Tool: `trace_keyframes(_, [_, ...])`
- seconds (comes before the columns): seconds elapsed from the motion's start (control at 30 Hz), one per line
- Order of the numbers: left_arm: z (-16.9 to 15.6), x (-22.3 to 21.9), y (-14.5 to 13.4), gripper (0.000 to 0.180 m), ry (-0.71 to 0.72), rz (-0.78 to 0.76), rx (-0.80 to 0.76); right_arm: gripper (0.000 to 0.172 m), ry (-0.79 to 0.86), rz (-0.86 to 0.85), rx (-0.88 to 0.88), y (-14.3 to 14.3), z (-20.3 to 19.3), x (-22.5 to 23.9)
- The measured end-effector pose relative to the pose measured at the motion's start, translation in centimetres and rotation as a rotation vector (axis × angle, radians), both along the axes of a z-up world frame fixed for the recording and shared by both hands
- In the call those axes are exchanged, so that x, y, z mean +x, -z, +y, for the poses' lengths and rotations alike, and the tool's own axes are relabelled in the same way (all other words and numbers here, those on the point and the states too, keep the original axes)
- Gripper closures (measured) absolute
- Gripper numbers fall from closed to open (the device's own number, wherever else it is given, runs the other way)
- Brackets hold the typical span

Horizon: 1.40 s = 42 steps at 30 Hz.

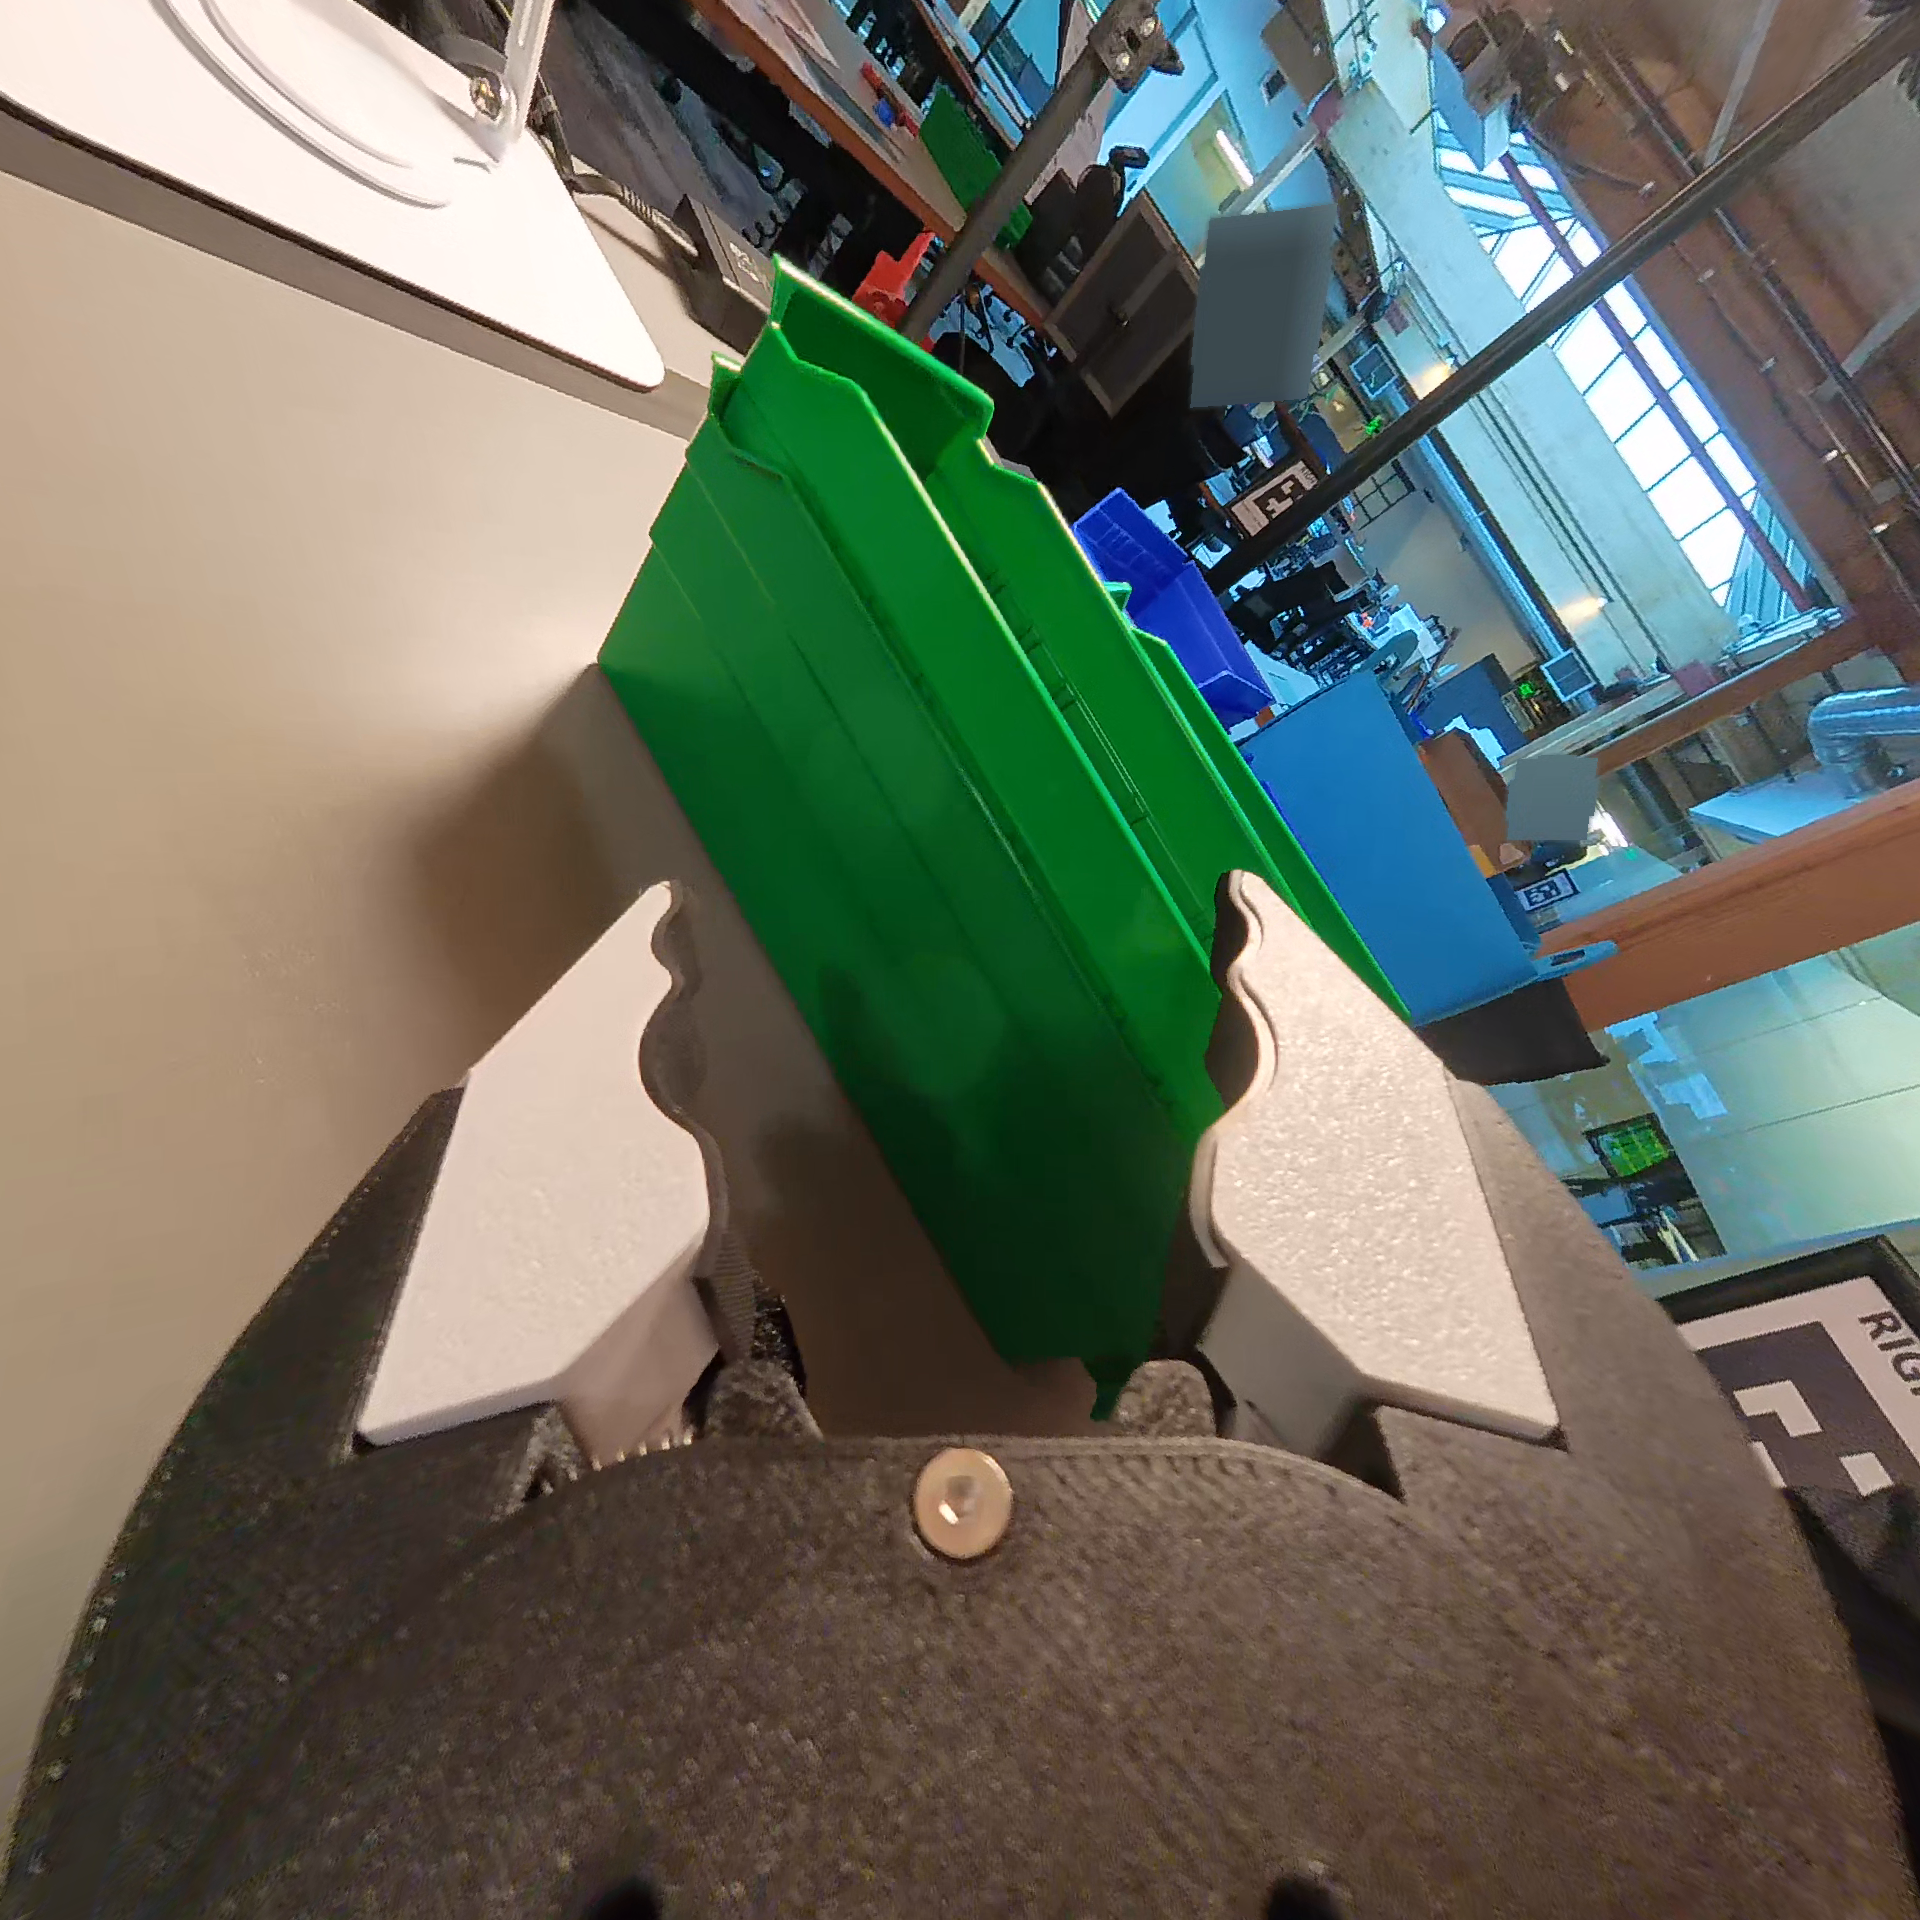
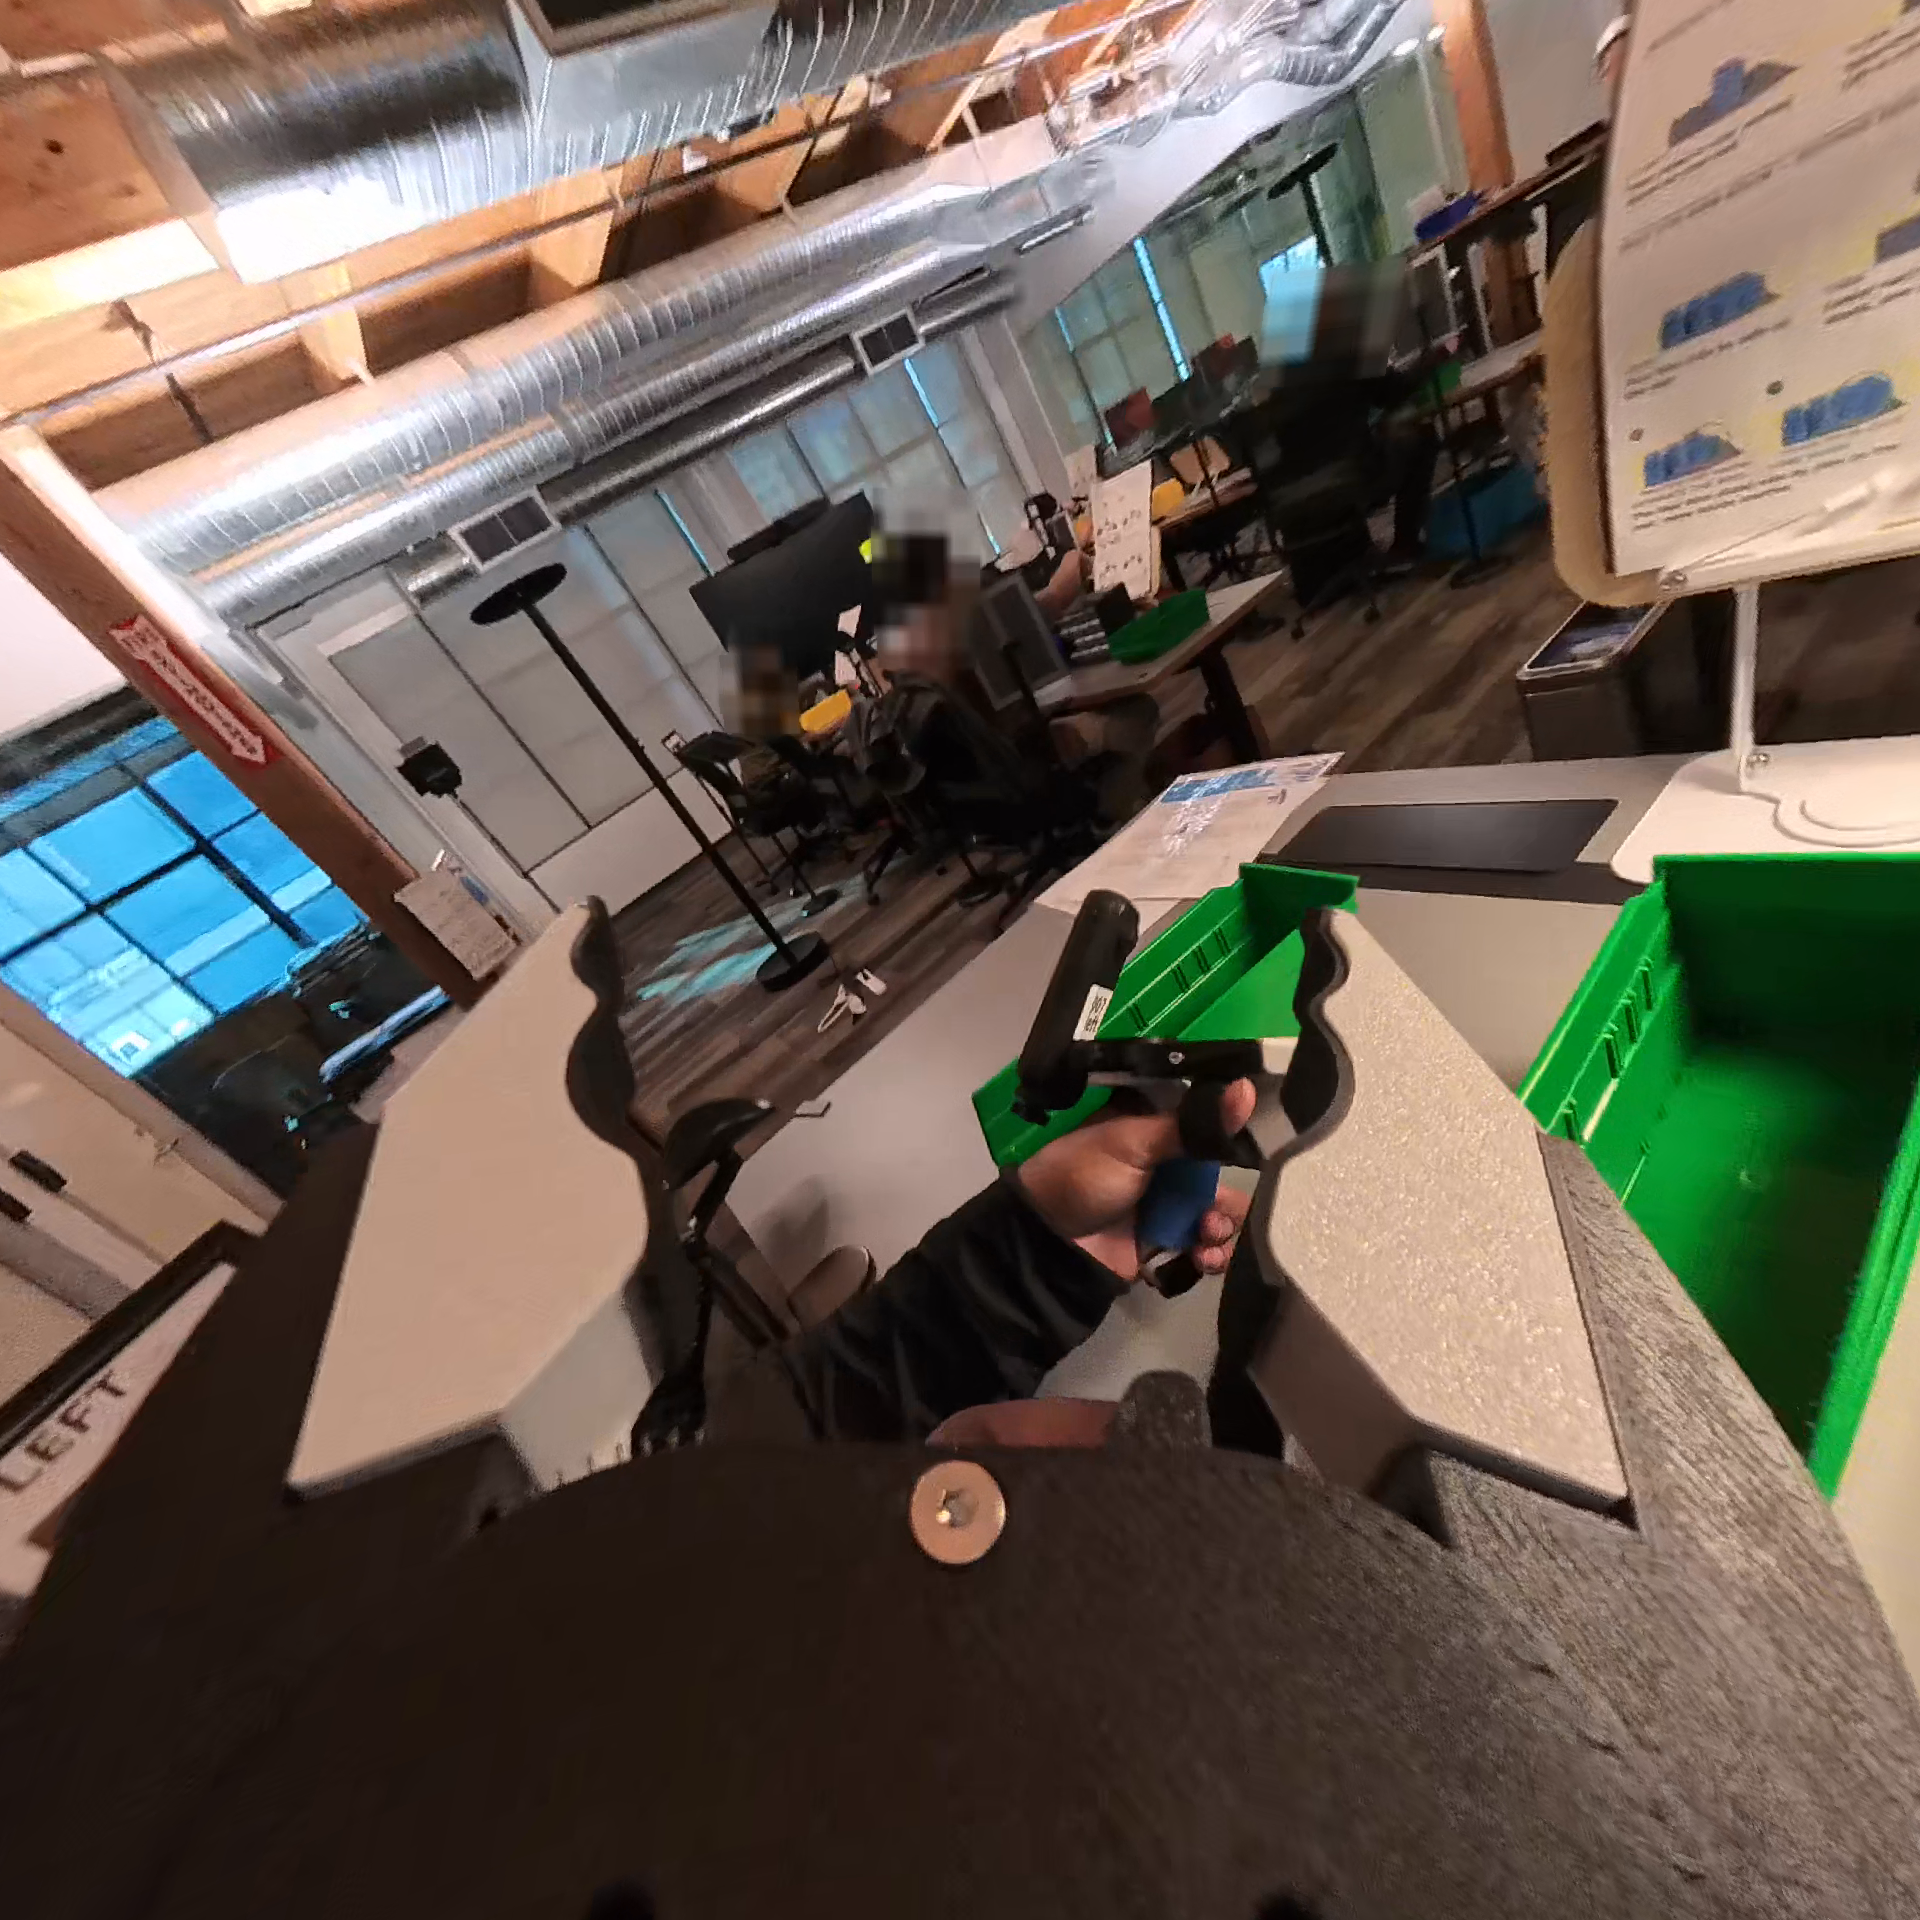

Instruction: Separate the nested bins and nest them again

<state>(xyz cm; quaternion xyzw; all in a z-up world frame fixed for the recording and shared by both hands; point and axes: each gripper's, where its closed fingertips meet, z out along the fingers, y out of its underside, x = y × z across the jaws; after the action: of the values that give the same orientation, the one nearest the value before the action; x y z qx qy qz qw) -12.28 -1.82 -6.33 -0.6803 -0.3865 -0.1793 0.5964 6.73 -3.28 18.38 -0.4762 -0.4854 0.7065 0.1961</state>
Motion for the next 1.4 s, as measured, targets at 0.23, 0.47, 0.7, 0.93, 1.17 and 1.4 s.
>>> trace_keyframes(0.23, [0.4, 0.4, -0.2, 0.083, 0.006, -0.018, 0.003, 0.042, 0.027, 0.034, -0.019, -0.4, 1.4, 1.2])
trace_keyframes(0.47, [1.4, 0.8, -1.5, 0.081, 0.028, 0.050, -0.066, 0.044, 0.271, -0.143, 0.040, 9.9, 9.7, -2.9])
trace_keyframes(0.7, [3.7, 1.3, -1.5, 0.069, 0.112, 0.191, -0.348, 0.059, 0.201, -0.274, 0.137, 20.5, 13.0, -0.1])
trace_keyframes(0.93, [7.9, 1.2, -1.8, 0.044, 0.108, 0.284, -0.613, 0.061, 0.166, -0.223, 0.049, 26.1, 10.3, 0.5])
trace_keyframes(1.17, [11.9, 2.4, -1.7, 0.039, 0.144, 0.395, -0.769, 0.072, 0.135, -0.196, 0.067, 27.4, 9.1, -0.2])
trace_keyframes(1.4, [11.1, 2.5, 1.9, 0.040, 0.229, 0.459, -0.953, 0.073, 0.067, -0.231, 0.027, 27.8, 8.7, -0.4])
